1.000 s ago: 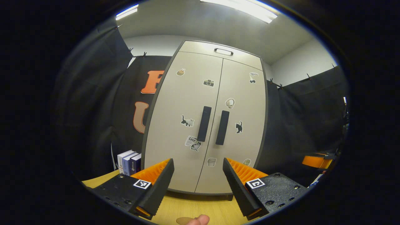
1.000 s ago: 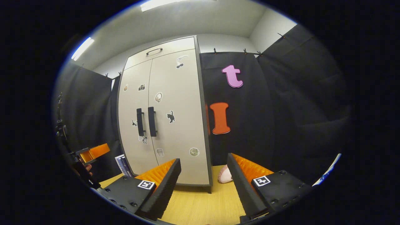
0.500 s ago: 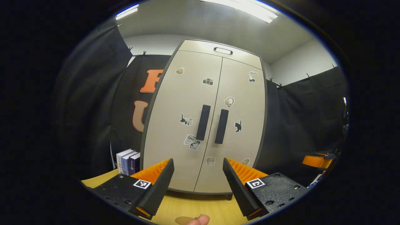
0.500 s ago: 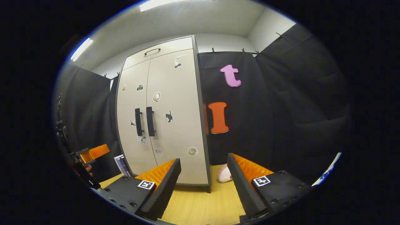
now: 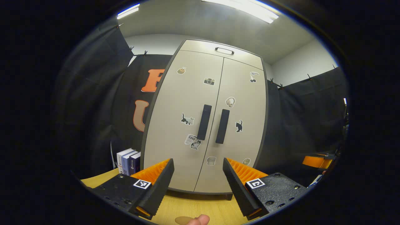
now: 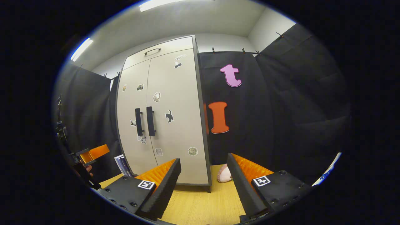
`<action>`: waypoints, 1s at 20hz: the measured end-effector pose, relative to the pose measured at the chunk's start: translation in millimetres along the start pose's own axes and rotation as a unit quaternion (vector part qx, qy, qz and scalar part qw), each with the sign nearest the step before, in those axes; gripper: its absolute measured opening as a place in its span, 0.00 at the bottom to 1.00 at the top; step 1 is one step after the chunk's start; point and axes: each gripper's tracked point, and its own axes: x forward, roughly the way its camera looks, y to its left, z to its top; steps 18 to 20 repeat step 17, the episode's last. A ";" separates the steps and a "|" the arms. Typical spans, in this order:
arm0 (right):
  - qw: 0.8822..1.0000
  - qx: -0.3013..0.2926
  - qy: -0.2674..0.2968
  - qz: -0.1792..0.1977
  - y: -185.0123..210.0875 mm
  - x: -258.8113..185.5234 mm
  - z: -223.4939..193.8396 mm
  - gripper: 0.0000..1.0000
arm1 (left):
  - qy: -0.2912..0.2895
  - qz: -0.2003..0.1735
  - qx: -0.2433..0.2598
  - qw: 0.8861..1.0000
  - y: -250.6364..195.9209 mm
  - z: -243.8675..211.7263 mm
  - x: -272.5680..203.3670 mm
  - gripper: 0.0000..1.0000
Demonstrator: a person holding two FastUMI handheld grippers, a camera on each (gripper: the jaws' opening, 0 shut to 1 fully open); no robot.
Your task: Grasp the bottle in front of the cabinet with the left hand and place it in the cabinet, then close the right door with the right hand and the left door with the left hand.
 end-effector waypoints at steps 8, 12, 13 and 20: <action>1.000 0.001 0.001 0.001 1.7 -1.7 -0.1 0.89 | 0.001 -0.003 -0.001 1.000 -1.2 0.4 -1.1 0.96; 1.000 0.000 0.000 0.002 2.7 -2.3 1.3 0.98 | -0.001 -0.004 -0.001 1.000 -1.6 1.7 -0.6 0.96; 1.000 0.000 0.000 0.001 2.9 -2.1 1.2 0.89 | -0.001 -0.004 -0.001 1.000 -1.5 2.5 -1.2 0.96; 1.000 -0.001 -0.001 0.002 3.8 -3.0 1.6 0.89 | -0.001 -0.003 -0.002 1.000 -0.2 1.0 -3.6 0.96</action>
